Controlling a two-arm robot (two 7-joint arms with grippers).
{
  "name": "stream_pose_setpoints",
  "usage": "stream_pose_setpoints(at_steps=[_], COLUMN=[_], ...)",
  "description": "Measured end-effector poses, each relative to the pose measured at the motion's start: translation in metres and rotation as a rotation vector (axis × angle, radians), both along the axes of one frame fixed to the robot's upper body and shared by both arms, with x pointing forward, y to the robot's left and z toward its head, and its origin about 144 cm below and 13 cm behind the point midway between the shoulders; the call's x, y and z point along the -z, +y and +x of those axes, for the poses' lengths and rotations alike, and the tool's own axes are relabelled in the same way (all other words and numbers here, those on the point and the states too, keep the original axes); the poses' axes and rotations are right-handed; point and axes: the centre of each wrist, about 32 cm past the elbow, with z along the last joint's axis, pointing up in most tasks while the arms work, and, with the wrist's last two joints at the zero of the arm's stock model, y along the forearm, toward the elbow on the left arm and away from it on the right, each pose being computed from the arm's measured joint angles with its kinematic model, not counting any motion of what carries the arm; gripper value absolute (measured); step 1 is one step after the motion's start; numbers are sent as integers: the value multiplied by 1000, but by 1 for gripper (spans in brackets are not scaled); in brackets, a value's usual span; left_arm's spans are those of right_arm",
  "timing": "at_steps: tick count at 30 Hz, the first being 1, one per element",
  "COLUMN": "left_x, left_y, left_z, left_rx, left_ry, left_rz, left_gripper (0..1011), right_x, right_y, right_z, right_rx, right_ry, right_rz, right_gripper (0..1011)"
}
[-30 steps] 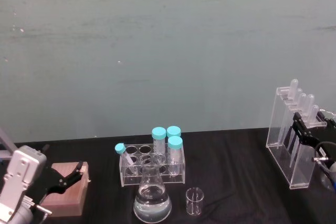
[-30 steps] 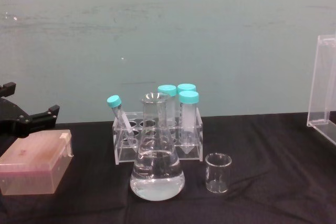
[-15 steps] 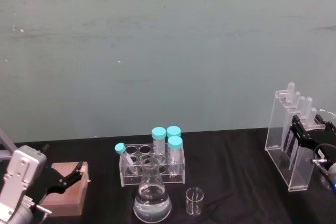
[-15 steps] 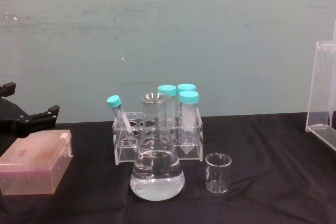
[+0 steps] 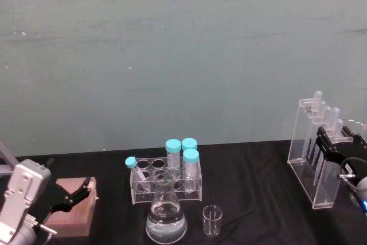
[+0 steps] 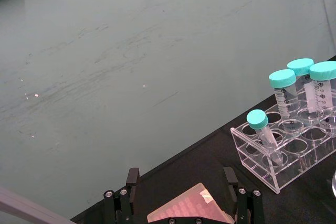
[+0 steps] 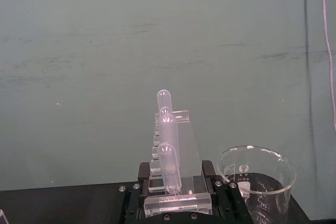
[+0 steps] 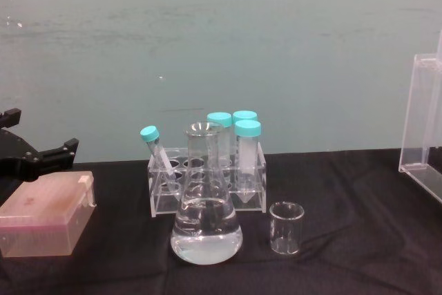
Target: Place the experimental apparatus aside using one hand.
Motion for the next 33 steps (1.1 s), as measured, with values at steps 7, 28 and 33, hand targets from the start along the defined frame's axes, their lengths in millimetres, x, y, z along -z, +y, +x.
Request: stream_pose_setpoints(at_steps=[7,28,33], left_x=[0,0,0], left_y=[0,0,0], left_z=[0,0,0], left_rx=[0,0,0], left_ry=[0,0,0], left_rz=[0,0,0], left_gripper=[1000,1000,1000], right_x=[0,0,0], right_y=[1,1,1], right_z=[0,0,0], right_rx=[1,2,2], right_ry=[3,4,4], right_rz=[6,7,6], right_gripper=[605,605,605])
